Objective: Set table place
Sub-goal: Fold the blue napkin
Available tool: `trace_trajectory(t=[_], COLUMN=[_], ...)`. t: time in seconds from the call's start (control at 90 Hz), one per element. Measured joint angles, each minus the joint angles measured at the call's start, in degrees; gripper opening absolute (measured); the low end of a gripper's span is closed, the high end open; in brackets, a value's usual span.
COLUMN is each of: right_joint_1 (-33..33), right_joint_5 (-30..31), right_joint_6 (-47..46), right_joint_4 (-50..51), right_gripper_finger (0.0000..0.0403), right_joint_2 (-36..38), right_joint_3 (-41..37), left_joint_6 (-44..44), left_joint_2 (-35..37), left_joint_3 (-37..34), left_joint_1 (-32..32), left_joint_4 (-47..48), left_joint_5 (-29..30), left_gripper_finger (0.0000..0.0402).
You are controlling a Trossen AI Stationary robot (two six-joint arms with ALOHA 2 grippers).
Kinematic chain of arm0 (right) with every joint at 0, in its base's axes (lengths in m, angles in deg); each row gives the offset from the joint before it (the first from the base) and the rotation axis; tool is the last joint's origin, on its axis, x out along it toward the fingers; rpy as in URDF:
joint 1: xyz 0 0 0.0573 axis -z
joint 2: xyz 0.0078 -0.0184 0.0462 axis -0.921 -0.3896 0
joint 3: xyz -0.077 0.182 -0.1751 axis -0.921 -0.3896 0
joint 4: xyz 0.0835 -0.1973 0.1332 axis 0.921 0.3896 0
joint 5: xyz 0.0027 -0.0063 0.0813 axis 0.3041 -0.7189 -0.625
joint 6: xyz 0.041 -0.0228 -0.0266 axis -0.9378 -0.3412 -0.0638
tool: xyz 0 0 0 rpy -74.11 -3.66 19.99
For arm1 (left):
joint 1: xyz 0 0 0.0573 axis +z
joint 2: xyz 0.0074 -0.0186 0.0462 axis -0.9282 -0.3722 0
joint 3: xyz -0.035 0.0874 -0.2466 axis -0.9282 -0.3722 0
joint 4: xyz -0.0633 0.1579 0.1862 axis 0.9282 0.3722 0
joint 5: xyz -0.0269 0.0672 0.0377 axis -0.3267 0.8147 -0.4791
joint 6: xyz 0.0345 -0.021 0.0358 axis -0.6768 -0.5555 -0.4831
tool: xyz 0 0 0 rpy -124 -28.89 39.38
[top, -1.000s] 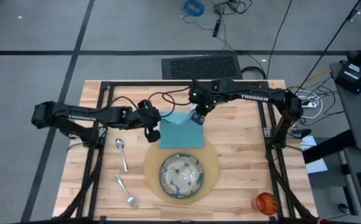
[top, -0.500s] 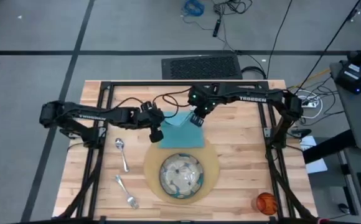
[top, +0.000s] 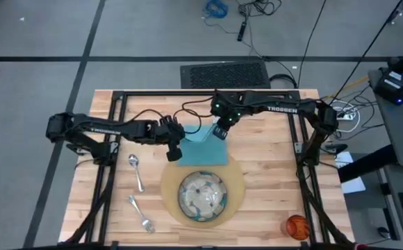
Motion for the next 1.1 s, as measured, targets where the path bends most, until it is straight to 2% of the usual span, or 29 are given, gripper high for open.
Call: trace_trajectory(t=[0.189, 0.289, 0.389, 0.444, 0.556, 0.611, 0.978, 1.1], right_joint_1=[1.3, 2.4, 2.7, 2.2, 0.0, -1.1, -2.9, -2.8], right_joint_5=[6.8, 7.2, 5.0, 1.5, -0.8, -1.1, -0.8, -0.8], right_joint_6=[1.4, 1.0, 0.8, 0.7, 0.8, 0.9, 0.4, 0.4], right_joint_4=[0.2, 1.5, 4.8, 7.4, 8.2, 8.6, 7.4, 7.5], right_gripper_finger=[0.0144, 0.0175, 0.0188, 0.0188, 0.0179, 0.0173, 0.0148, 0.0148], right_joint_2=[0.0, 0.0, 0.0, 0.0, 0.0, 0.0, 0.0, 0.0], right_joint_3=[0.0, 0.0, 0.0, 0.0, -0.6, -0.9, -1.8, -1.8], left_joint_6=[-0.3, 3.9, 4.4, 3.6, 0.5, 0.0, -4.3, -6.0], left_joint_2=[0.0, 0.0, 0.0, 0.0, 0.0, -0.7, -9.7, -11.2], left_joint_3=[0.0, 0.0, 0.0, 0.0, -1.0, -1.8, -2.9, -2.9], left_joint_1=[2.1, 3.6, 4.2, 4.0, 3.1, 2.4, 1.6, 0.5], left_joint_4=[0.3, 0.8, 2.3, 3.2, 0.2, -1.9, -4.4, -6.6], left_joint_5=[9.0, 9.5, 9.2, 5.4, -12.4, -17.6, -19.8, -15.1], left_gripper_finger=[0.0078, 0.0108, 0.0119, 0.0120, 0.0121, 0.0121, 0.0121, 0.0121])
